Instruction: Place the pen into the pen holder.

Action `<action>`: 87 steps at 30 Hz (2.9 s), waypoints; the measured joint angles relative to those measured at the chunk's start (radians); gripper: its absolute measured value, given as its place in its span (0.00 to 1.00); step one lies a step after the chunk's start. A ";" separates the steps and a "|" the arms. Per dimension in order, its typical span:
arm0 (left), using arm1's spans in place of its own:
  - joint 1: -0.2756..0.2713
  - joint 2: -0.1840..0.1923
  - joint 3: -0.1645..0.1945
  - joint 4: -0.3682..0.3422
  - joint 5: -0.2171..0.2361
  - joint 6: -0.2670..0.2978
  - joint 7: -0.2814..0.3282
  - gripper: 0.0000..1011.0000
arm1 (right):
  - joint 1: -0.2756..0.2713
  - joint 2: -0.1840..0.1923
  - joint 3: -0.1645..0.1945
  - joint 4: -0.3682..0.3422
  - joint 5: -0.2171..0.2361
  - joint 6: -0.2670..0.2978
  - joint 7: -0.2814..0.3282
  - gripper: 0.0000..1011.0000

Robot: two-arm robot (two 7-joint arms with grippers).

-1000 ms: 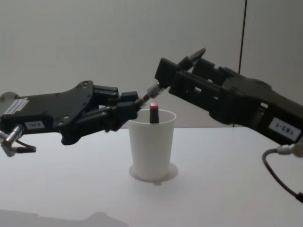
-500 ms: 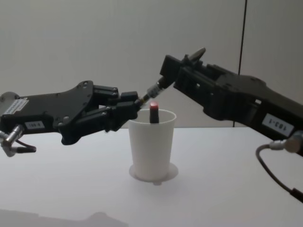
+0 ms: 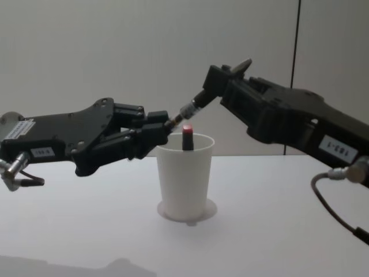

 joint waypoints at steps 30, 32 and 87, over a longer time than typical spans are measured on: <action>0.000 0.000 0.000 0.000 0.002 0.000 -0.002 0.54 | -0.003 0.011 -0.004 -0.019 0.005 -0.018 -0.013 0.12; 0.000 0.000 0.000 0.000 0.002 0.000 -0.002 0.62 | -0.003 0.011 -0.004 -0.019 0.004 -0.018 -0.014 0.12; 0.000 0.000 0.000 0.000 0.000 0.000 -0.001 0.99 | -0.031 0.042 0.032 -0.091 -0.187 -0.014 -0.334 0.12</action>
